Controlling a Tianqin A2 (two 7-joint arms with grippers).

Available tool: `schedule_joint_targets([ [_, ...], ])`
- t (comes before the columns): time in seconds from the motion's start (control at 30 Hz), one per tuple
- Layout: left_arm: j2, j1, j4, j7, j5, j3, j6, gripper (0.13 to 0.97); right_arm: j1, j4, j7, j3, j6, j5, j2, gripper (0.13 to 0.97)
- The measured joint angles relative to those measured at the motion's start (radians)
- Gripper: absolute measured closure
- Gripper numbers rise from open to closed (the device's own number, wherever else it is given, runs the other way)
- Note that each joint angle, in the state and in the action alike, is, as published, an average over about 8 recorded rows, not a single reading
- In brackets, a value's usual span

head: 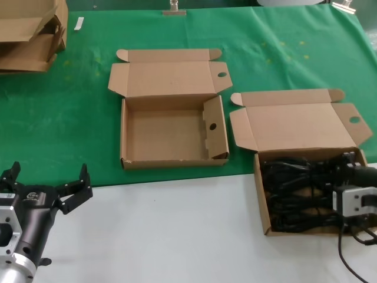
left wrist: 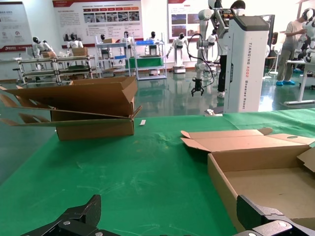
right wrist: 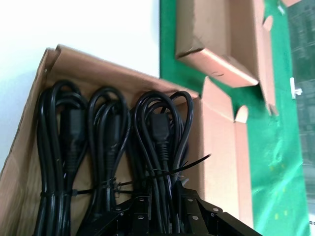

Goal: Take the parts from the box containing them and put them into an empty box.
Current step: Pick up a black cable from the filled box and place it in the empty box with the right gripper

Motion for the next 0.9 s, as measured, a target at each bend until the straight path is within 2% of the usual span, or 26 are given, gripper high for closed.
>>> schedule_joint_targets([
  [0.33, 0.000, 0.000, 0.000, 0.000, 0.000, 0.000, 0.000, 0.132, -0.054, 0.215, 0.121, 0.085, -0.052, 0.022, 0.042, 0.863],
  [0.53, 0.000, 0.000, 0.000, 0.000, 0.000, 0.000, 0.000, 0.132, -0.028, 0.310, 0.191, 0.100, -0.079, 0.004, -0.002, 0.864],
  [0.7, 0.000, 0.000, 0.000, 0.000, 0.000, 0.000, 0.000, 0.132, 0.056, 0.264, 0.179, 0.042, -0.068, -0.057, -0.120, 0.866],
  [0.9, 0.000, 0.000, 0.000, 0.000, 0.000, 0.000, 0.000, 0.132, 0.183, 0.075, 0.112, -0.048, -0.011, -0.134, -0.295, 0.867],
])
